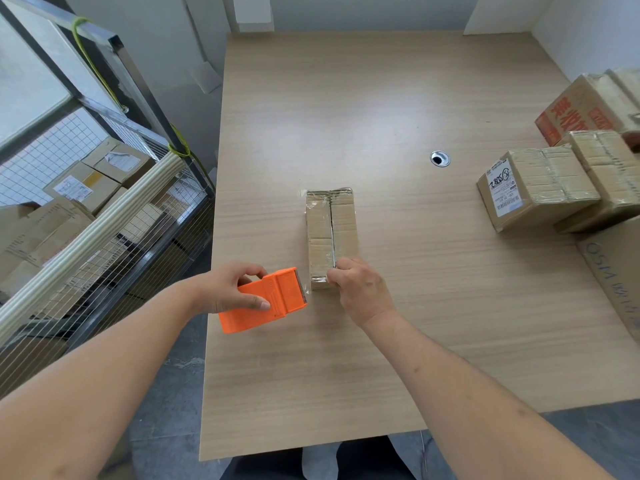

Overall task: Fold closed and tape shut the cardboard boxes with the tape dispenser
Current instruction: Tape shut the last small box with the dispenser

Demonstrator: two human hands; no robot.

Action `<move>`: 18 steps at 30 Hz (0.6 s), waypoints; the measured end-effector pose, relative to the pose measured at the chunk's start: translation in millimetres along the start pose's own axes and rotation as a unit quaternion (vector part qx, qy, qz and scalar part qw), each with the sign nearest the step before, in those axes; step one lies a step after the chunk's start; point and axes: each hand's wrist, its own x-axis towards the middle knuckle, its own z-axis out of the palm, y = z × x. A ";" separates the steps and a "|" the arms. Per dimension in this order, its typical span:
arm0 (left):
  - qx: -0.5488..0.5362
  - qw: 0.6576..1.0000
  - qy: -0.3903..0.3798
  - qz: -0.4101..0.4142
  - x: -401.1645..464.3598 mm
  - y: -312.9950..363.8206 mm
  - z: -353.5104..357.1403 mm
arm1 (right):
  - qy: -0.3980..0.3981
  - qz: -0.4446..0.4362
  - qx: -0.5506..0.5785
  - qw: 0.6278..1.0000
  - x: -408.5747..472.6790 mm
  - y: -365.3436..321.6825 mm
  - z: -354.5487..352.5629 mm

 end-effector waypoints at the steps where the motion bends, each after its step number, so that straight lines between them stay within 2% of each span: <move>1: -0.002 1.000 0.000 -0.002 -0.3 -1.6 0.9 | 0.001 0.000 0.002 1.000 -0.2 -0.2 -0.5; 6: 0.005 1.000 -0.004 -0.005 0.4 -4.2 0.3 | -0.002 0.000 0.002 1.000 -2.6 -1.1 -0.6; 12: 0.027 0.998 0.051 -0.017 12.2 12.4 7.3 | -0.005 0.000 0.006 1.000 2.8 -1.7 -2.9; 18: 0.006 0.998 0.061 -0.025 23.0 16.5 9.5 | 0.003 0.010 0.007 1.000 3.8 -1.4 0.6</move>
